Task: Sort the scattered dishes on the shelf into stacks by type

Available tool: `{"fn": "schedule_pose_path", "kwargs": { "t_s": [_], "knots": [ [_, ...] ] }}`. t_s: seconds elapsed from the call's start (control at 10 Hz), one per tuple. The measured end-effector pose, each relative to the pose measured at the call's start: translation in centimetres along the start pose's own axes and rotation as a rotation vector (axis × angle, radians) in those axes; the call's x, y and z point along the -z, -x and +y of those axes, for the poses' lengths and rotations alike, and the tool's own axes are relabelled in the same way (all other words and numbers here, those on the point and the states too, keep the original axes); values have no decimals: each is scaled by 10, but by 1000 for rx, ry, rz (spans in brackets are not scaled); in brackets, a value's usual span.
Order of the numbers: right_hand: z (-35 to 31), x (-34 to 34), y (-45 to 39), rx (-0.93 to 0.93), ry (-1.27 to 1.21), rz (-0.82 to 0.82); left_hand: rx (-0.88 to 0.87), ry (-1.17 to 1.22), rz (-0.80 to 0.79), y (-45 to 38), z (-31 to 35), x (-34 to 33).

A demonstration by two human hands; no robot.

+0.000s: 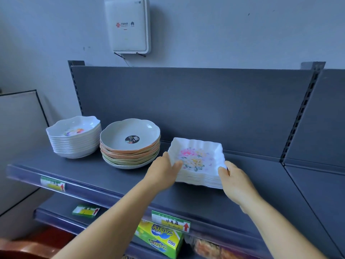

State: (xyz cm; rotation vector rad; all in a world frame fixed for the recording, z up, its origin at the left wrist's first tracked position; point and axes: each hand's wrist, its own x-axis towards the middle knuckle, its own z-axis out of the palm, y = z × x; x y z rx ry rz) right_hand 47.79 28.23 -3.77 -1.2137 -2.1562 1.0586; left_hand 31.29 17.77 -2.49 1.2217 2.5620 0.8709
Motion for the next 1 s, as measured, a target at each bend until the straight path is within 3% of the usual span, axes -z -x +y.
{"fn": "schedule_pose_path", "kwargs": {
  "t_s": [0.7,0.8,1.0],
  "knots": [
    [-10,-10,0,-46,125,56,-122,-219,-86,-15,-2,11],
    [-12,-7,0,-53,199,21,-123,-279,-118,-15,1,12],
    [-23,18,14,16,409,-29,-203,-417,-35,-1,19,19]
  ]
}}
